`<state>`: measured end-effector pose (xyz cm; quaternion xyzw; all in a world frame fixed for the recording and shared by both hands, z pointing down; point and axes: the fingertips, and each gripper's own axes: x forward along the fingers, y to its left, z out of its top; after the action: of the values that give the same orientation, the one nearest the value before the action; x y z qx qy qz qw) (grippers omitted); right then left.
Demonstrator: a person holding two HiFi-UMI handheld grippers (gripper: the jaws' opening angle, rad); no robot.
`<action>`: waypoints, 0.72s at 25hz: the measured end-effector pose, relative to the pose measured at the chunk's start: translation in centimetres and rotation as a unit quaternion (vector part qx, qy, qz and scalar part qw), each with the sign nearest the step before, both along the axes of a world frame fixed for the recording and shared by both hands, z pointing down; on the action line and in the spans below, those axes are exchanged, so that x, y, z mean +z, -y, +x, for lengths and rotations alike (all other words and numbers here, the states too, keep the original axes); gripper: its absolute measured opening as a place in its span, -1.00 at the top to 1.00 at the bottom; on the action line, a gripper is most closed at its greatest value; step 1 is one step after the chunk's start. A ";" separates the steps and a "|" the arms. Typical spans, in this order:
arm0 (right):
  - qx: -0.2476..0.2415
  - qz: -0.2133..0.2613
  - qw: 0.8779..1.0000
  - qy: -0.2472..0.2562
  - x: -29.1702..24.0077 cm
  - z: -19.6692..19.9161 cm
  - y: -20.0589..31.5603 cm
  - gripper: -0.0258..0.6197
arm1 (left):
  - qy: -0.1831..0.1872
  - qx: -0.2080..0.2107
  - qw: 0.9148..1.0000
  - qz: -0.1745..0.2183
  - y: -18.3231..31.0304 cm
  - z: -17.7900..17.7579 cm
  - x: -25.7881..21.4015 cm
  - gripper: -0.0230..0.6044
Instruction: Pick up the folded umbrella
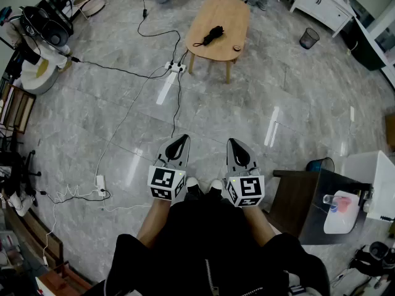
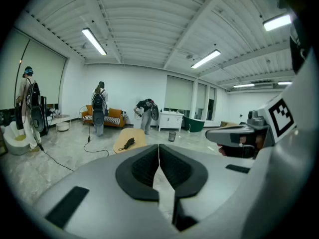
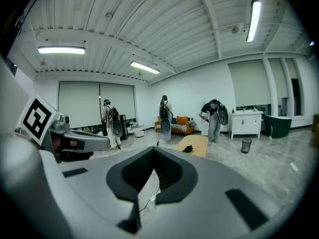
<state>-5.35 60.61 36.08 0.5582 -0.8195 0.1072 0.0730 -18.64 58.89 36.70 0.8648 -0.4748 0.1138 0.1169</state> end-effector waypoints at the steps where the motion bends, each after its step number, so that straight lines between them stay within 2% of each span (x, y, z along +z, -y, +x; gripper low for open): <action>1: 0.000 0.001 1.000 0.006 -0.1 0.6 -0.2 0.89 | -0.002 -0.001 1.000 -0.002 -0.3 0.5 0.1 0.88; 6: 0.011 -0.008 1.000 0.010 0.3 3.3 -0.8 0.83 | -0.009 -0.004 1.000 -0.008 -1.1 2.6 0.0 0.88; 9: 0.003 -0.020 1.000 0.004 0.8 3.7 -1.6 0.69 | -0.006 -0.009 1.000 -0.006 -1.3 3.0 -0.2 0.88; 13: -0.013 -0.035 0.999 0.009 1.8 4.2 -3.5 0.67 | -0.003 -0.018 1.000 -0.004 -2.4 3.5 0.0 0.87; 18: -0.011 -0.020 1.000 0.012 1.4 5.7 -3.8 0.67 | 0.011 0.010 1.000 -0.001 -2.6 5.5 1.0 0.87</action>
<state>0.39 64.44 37.51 0.5459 -0.8242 0.1301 0.0754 -13.17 61.45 37.65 0.8681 -0.4673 0.1248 0.1115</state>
